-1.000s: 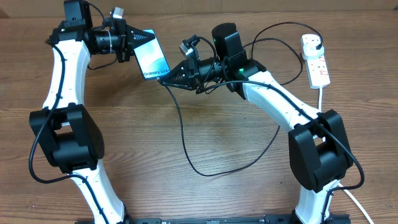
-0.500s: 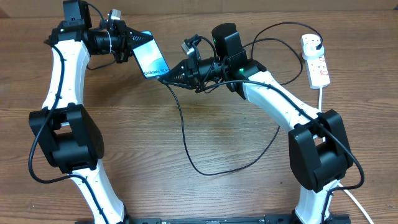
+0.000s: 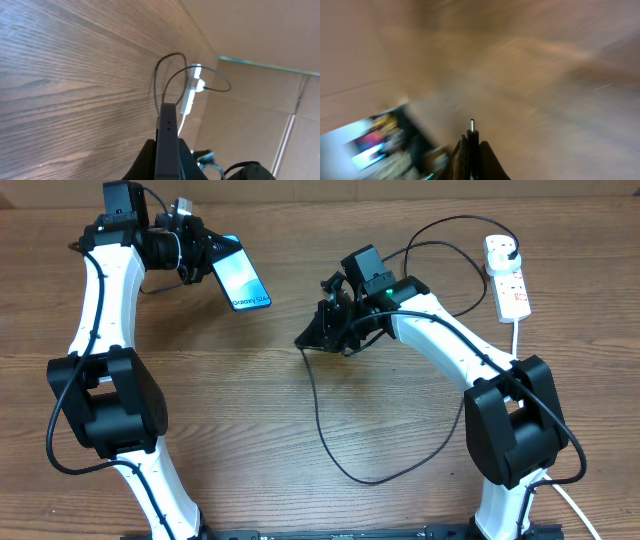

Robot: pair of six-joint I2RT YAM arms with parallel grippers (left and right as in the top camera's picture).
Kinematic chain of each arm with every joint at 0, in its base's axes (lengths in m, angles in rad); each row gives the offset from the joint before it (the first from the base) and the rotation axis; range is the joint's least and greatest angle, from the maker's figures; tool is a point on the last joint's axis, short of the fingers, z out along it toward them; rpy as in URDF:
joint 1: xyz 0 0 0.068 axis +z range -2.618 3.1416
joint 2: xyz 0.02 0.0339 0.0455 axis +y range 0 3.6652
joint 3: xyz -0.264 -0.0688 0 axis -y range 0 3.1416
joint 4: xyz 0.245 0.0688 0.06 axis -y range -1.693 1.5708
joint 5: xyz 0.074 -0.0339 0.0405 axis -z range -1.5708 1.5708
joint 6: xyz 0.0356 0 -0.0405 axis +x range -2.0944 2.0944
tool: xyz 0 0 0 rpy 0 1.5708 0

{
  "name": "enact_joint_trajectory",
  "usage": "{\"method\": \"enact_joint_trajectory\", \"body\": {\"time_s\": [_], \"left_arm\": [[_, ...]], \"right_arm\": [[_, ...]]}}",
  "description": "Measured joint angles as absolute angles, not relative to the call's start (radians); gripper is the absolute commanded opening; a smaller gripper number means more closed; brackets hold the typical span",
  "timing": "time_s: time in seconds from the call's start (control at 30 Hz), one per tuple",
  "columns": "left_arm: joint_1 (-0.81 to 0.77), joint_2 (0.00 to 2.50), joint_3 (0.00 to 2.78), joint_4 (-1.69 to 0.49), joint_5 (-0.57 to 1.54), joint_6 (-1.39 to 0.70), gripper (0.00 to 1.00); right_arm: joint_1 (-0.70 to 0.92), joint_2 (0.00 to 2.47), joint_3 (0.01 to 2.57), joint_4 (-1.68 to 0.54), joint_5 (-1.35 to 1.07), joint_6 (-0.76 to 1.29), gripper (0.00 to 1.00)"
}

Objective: Plug charger to phone and switch on socket
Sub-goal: 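Move the right gripper back toward the phone's bottom end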

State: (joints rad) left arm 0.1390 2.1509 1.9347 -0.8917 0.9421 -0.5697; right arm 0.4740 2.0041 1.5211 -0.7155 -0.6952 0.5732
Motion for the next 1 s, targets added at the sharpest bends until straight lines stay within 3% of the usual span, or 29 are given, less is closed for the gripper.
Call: {"method": "enact_joint_trajectory", "body": {"time_s": [0.47, 0.73, 1.0], "left_arm": [[0.139, 2.151, 1.935, -0.929, 0.888, -0.538, 0.04], [0.139, 2.151, 1.935, -0.953, 0.884, -0.519, 0.04], [0.139, 2.151, 1.935, -0.955, 0.884, -0.519, 0.04]], "right_arm": [[0.486, 2.035, 1.394, -0.556, -0.258, 0.451, 0.04], [0.498, 2.096, 1.390, -0.559, -0.231, 0.440, 0.23], [0.498, 2.090, 1.395, -0.614, -0.252, 0.441, 0.27]]}}
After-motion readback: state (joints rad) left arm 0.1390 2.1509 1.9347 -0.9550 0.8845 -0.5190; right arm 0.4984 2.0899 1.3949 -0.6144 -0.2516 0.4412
